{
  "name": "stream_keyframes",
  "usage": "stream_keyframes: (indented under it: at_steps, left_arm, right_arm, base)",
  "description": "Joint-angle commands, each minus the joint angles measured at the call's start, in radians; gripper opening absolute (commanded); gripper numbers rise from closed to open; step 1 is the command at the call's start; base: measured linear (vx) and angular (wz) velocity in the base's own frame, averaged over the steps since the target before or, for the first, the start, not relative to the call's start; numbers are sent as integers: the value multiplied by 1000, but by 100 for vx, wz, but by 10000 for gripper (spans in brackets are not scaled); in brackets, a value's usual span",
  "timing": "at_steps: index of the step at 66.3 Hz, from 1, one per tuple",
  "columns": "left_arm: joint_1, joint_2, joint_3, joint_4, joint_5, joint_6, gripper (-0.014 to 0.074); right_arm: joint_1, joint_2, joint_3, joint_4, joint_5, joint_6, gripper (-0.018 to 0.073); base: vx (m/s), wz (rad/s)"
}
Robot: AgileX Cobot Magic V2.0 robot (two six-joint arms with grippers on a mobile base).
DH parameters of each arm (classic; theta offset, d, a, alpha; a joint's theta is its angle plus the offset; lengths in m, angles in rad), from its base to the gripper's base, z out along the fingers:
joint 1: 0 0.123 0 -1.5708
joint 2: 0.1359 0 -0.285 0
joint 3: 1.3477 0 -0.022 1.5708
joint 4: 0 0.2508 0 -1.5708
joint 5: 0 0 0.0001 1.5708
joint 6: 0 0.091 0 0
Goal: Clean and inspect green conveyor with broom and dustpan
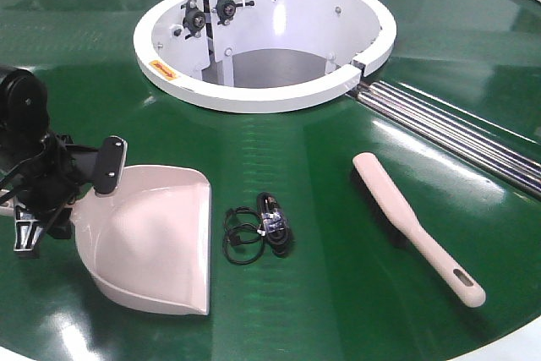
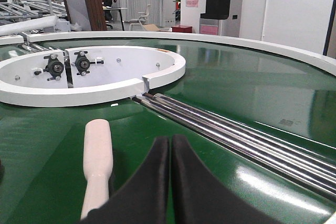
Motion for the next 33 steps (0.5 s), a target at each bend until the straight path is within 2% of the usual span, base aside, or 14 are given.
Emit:
stream_keyframes:
  at_steps: [1, 14, 25, 33]
  left_arm:
    - [-6, -44, -29, -10, -19, -20, -6]
    - [-10, -44, -29, -5, -27, -23, -6]
    - [-35, -44, -29, 44, -37, -23, -6]
    - [-37, -44, -29, 41, -50, -25, -6]
  right_arm:
    - [-6, -12, 3, -2, -71, -1, -9]
    - [-6, -12, 3, -2, -71, -1, -9]
    - [-6, -12, 3, -2, -71, -1, -9]
    - [-6, -12, 3, -2, -71, -1, -9]
  base:
    - [0, 0]
    - [0, 0]
    - [0, 0]
    - [0, 0]
